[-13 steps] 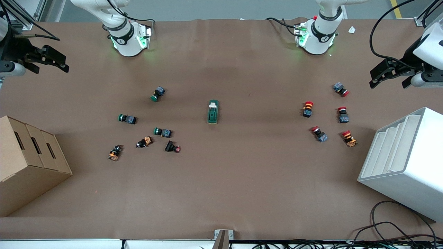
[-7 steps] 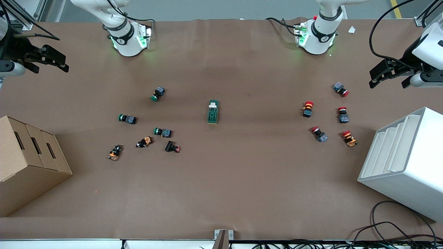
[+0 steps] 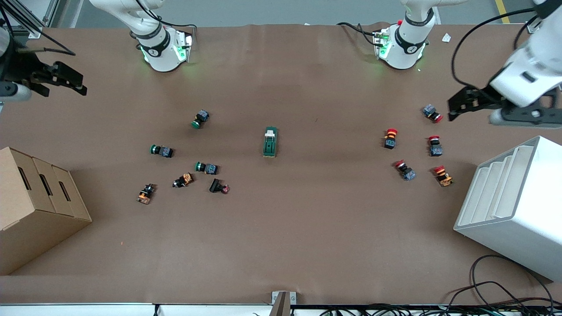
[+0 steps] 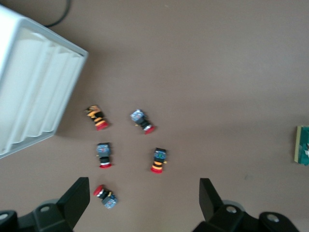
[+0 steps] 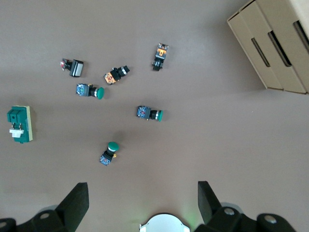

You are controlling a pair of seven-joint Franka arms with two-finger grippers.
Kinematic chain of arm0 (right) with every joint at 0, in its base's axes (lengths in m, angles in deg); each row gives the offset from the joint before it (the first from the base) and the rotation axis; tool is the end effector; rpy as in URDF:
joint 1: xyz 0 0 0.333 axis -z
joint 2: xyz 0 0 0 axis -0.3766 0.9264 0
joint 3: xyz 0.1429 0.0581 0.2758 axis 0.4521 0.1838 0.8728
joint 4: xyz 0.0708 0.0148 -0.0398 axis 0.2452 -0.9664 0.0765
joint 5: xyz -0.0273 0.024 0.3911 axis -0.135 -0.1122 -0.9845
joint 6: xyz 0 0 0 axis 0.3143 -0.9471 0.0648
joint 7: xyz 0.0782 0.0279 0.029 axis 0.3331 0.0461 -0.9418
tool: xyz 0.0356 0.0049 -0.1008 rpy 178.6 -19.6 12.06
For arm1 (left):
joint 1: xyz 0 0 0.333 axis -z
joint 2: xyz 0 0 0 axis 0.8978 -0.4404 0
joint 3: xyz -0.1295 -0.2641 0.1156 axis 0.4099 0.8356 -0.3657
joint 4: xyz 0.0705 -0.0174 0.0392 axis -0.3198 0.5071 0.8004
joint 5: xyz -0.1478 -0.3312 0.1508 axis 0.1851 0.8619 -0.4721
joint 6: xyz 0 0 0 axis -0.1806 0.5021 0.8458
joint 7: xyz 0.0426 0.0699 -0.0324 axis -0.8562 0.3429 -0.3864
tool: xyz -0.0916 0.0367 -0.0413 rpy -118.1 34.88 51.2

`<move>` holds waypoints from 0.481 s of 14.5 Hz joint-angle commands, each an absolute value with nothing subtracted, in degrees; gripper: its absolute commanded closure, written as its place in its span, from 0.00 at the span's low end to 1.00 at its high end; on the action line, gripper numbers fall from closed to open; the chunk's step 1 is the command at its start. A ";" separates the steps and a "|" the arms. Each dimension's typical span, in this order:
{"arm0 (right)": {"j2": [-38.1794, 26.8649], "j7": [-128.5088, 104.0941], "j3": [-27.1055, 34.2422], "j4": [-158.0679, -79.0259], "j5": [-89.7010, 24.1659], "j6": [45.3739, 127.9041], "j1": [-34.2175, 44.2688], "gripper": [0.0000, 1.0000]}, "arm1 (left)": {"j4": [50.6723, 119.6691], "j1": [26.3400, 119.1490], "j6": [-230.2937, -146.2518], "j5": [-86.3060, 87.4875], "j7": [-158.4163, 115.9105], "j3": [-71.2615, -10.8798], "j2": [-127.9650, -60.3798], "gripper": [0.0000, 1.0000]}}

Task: Close load switch with both arms
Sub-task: 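Reach the left gripper toward the green knife switch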

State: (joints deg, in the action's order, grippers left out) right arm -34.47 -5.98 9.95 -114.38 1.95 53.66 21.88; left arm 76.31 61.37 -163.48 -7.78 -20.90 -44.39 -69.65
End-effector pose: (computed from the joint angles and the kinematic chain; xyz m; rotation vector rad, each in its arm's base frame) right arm 0.5104 0.0153 0.6254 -3.1012 -0.0036 0.1896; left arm 0.5503 -0.1209 0.6119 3.1203 -0.1716 0.0059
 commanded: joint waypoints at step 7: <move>-20.16 -5.94 9.90 -108.65 3.11 55.04 22.48 0.00 | 82.03 69.56 -171.54 -9.02 -55.62 -30.13 -76.81 0.00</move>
